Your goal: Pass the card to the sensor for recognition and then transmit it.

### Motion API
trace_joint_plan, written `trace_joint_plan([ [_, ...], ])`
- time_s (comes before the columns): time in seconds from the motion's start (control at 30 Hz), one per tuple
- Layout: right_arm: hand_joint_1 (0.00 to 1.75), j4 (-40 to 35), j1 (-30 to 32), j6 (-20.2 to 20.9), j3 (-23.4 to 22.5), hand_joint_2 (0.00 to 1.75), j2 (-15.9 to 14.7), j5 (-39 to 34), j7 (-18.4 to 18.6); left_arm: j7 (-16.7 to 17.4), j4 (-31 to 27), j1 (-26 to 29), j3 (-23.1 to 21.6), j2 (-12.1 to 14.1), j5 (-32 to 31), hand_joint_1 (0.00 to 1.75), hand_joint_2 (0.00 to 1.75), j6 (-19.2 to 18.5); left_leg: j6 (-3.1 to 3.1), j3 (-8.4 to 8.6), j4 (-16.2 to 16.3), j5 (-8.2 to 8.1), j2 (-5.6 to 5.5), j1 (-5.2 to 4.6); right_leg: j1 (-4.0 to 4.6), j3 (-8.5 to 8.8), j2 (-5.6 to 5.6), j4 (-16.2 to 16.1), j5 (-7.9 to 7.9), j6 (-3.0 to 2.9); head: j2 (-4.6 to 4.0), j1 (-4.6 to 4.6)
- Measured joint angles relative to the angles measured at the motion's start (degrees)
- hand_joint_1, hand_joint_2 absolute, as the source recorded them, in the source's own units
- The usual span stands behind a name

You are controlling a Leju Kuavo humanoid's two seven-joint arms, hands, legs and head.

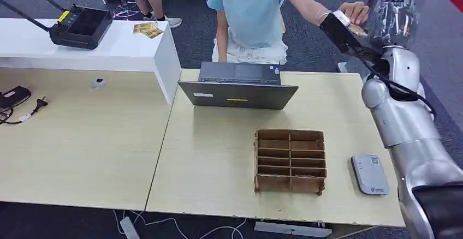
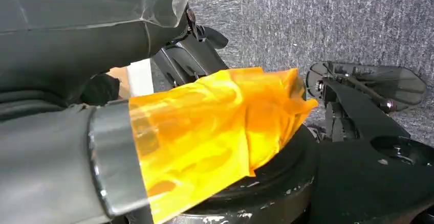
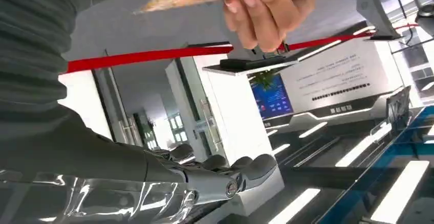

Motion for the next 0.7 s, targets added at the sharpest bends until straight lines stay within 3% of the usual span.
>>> trace_joint_plan([
  [0.03,1.52,0.3,-0.1,-0.3,0.0,1.75,0.1,0.0,0.0,0.0,0.0,0.0,0.0,0.0,0.0,0.00,0.00,0.0,0.00,0.00,0.0,0.00,0.00,0.00,0.00,0.00,0.00,0.0,0.00,0.00,0.00,0.00],
  [0.07,1.75,0.6,-0.2,-0.5,0.0,1.75,0.2,0.0,-0.1,0.0,0.0,0.0,0.0,0.0,0.1,0.00,0.00,0.0,0.00,0.00,0.0,0.00,0.00,0.00,0.00,0.00,0.00,0.0,0.00,0.00,0.00,0.00],
  [0.7,1.75,2.7,-0.2,-1.0,-1.3,1.75,0.7,0.1,-1.2,0.0,0.0,0.0,0.0,0.0,0.5,0.00,0.00,0.1,-0.02,0.00,0.0,0.02,0.01,0.00,0.00,-0.01,0.00,0.0,0.03,-0.01,0.00,0.00],
])
